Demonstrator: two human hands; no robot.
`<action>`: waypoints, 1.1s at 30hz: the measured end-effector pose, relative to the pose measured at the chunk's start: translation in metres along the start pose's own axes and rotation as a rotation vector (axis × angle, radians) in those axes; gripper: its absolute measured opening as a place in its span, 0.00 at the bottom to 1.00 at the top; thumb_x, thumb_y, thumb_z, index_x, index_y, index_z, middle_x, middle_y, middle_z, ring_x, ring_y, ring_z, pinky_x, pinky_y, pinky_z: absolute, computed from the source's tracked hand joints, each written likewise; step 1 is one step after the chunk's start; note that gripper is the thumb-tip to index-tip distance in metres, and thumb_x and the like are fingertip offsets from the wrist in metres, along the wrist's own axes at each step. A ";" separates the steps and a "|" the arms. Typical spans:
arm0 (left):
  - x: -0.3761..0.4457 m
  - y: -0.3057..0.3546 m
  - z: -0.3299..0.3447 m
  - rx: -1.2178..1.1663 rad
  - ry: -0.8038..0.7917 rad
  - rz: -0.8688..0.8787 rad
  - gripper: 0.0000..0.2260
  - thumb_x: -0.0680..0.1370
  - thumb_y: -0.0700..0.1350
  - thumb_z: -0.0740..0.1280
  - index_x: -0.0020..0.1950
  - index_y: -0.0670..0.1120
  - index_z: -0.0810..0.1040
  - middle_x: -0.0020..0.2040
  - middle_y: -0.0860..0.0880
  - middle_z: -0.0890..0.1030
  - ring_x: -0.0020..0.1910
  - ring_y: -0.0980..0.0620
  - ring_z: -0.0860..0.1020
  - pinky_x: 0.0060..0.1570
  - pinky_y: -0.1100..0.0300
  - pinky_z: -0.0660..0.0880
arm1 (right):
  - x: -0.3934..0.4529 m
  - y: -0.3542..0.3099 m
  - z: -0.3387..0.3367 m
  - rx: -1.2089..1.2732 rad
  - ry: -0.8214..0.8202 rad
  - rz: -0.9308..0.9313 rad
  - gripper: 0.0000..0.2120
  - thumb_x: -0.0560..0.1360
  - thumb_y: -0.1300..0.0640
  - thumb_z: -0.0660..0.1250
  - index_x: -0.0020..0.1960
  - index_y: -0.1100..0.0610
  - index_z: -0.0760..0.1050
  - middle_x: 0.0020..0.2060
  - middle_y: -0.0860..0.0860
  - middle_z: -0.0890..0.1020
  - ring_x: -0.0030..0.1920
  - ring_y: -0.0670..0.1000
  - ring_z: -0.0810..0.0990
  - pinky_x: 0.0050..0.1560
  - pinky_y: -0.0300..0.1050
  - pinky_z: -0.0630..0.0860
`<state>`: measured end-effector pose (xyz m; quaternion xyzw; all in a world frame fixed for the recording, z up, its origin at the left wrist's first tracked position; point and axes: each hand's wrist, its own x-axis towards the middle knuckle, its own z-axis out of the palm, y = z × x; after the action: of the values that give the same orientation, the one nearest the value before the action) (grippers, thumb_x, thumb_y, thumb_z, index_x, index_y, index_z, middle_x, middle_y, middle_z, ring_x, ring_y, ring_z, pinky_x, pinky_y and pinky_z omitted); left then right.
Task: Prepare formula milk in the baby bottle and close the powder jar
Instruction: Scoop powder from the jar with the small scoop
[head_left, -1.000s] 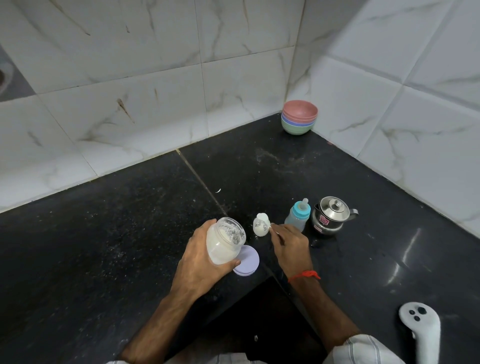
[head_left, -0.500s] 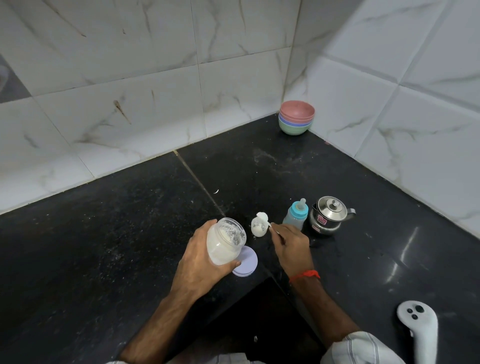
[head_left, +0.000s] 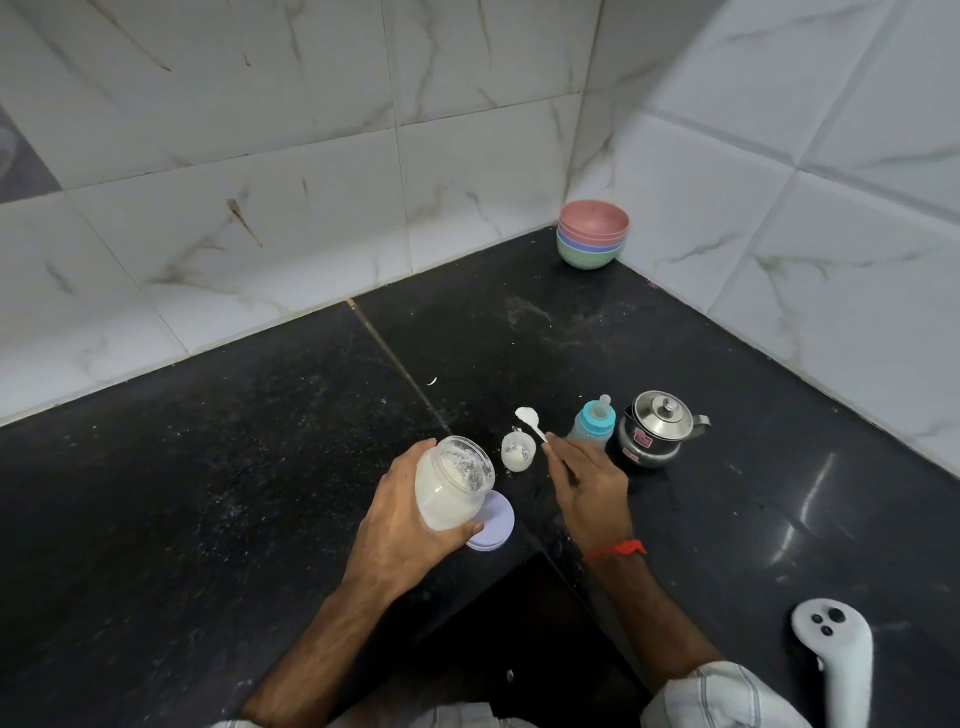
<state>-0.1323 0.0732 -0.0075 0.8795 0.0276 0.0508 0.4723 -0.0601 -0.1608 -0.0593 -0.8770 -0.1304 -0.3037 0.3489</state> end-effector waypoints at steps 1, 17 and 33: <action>0.000 -0.001 0.001 0.004 0.001 -0.003 0.47 0.58 0.59 0.84 0.71 0.68 0.61 0.68 0.65 0.70 0.69 0.58 0.71 0.67 0.47 0.75 | 0.000 0.001 0.001 -0.004 -0.038 0.017 0.10 0.74 0.67 0.77 0.55 0.63 0.86 0.47 0.56 0.87 0.46 0.51 0.85 0.53 0.47 0.83; 0.005 -0.019 0.011 -0.083 0.003 -0.006 0.45 0.58 0.56 0.85 0.67 0.71 0.64 0.67 0.63 0.74 0.67 0.59 0.74 0.65 0.50 0.75 | 0.020 -0.052 -0.021 0.931 -0.109 0.905 0.08 0.81 0.64 0.68 0.53 0.58 0.86 0.34 0.53 0.80 0.33 0.47 0.75 0.35 0.43 0.76; 0.014 -0.017 0.022 0.012 0.029 -0.023 0.44 0.59 0.54 0.85 0.65 0.72 0.61 0.57 0.76 0.67 0.62 0.57 0.62 0.66 0.52 0.60 | 0.034 -0.064 -0.006 0.239 -0.362 0.460 0.11 0.70 0.54 0.80 0.44 0.49 0.77 0.38 0.44 0.72 0.39 0.42 0.72 0.41 0.31 0.66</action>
<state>-0.1153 0.0657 -0.0331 0.8812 0.0449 0.0579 0.4670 -0.0642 -0.1180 -0.0004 -0.8761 -0.0233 -0.0384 0.4801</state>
